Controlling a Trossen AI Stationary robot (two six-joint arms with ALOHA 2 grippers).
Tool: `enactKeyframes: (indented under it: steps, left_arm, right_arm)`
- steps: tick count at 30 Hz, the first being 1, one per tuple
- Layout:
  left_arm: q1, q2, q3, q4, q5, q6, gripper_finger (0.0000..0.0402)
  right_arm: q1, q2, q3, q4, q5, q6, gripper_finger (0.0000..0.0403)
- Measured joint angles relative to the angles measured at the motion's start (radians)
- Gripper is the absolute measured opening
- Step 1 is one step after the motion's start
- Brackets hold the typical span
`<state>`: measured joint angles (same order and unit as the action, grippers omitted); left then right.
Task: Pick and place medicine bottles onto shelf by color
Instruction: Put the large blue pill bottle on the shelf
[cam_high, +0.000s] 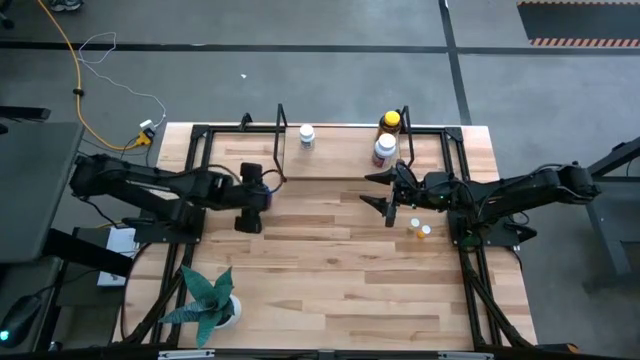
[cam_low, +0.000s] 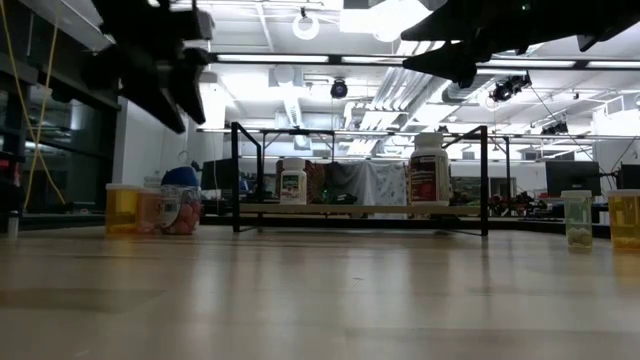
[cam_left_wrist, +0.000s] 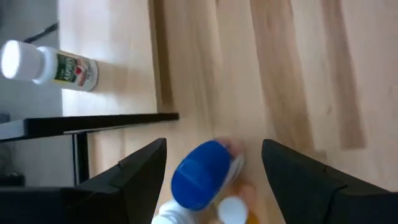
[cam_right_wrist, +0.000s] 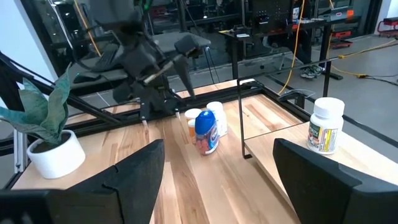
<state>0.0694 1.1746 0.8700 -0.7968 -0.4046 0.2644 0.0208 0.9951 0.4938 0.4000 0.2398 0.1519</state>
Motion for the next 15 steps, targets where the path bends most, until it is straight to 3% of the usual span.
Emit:
enactKeyframes:
  steps: [8,15]
  left_arm:
    - [0.126,0.151,0.067,-0.054,0.179,0.057,0.0255]
    - [0.186,0.249,0.102,-0.111,0.190,0.153,0.0255]
  right_arm:
    - [0.000,0.000,0.000,0.000,0.000,-0.003,0.0291]
    - [0.000,0.000,0.000,-0.005,0.000,-0.003,0.0291]
